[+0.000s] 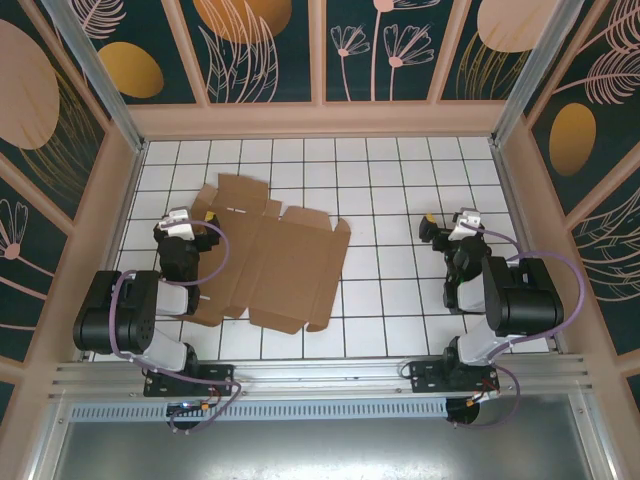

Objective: Fold the paper box

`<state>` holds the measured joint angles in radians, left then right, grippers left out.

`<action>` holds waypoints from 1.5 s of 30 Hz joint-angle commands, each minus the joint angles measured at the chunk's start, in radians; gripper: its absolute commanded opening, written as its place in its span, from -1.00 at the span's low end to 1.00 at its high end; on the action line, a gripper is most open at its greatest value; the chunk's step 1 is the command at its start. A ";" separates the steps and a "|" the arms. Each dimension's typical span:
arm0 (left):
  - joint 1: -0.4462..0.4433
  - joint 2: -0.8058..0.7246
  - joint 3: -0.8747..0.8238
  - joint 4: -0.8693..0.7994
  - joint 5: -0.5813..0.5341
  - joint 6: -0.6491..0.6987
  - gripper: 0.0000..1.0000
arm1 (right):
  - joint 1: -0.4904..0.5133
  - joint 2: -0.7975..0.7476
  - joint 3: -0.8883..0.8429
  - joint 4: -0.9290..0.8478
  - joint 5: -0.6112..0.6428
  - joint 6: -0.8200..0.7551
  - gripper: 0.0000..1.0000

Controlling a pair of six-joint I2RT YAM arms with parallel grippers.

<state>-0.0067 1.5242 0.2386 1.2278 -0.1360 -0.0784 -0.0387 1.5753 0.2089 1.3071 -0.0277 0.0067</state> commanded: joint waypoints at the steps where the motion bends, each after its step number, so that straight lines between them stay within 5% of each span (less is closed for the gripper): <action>1: -0.004 -0.005 -0.001 0.039 -0.005 0.004 0.98 | -0.004 -0.012 0.014 0.012 -0.001 0.007 0.98; 29: -0.004 -0.005 0.001 0.036 -0.005 0.003 0.98 | -0.006 -0.011 0.014 0.011 -0.011 0.010 0.98; 32: -0.005 -0.057 0.019 -0.028 -0.021 0.003 0.98 | 0.001 -0.047 0.026 -0.036 -0.084 -0.024 0.98; 34: -0.034 -0.175 0.093 -0.250 -0.039 0.033 0.98 | 0.052 -0.132 0.058 -0.168 -0.041 -0.076 0.98; 37: -0.117 -0.320 0.148 -0.336 -0.098 -0.020 0.98 | 0.239 -0.242 0.128 -0.337 0.148 -0.176 0.98; 41: -0.192 -0.440 0.264 -0.573 -0.049 -0.283 0.98 | 0.446 -0.354 0.202 -0.408 0.194 -0.116 0.98; 45: -0.313 -0.480 0.467 -1.018 -0.033 -0.444 0.97 | 0.690 -0.430 0.445 -0.815 0.451 0.057 0.98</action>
<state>-0.2562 1.0573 0.6022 0.6041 -0.1902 -0.3492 0.5289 1.1889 0.5037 0.7891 0.2005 -0.0540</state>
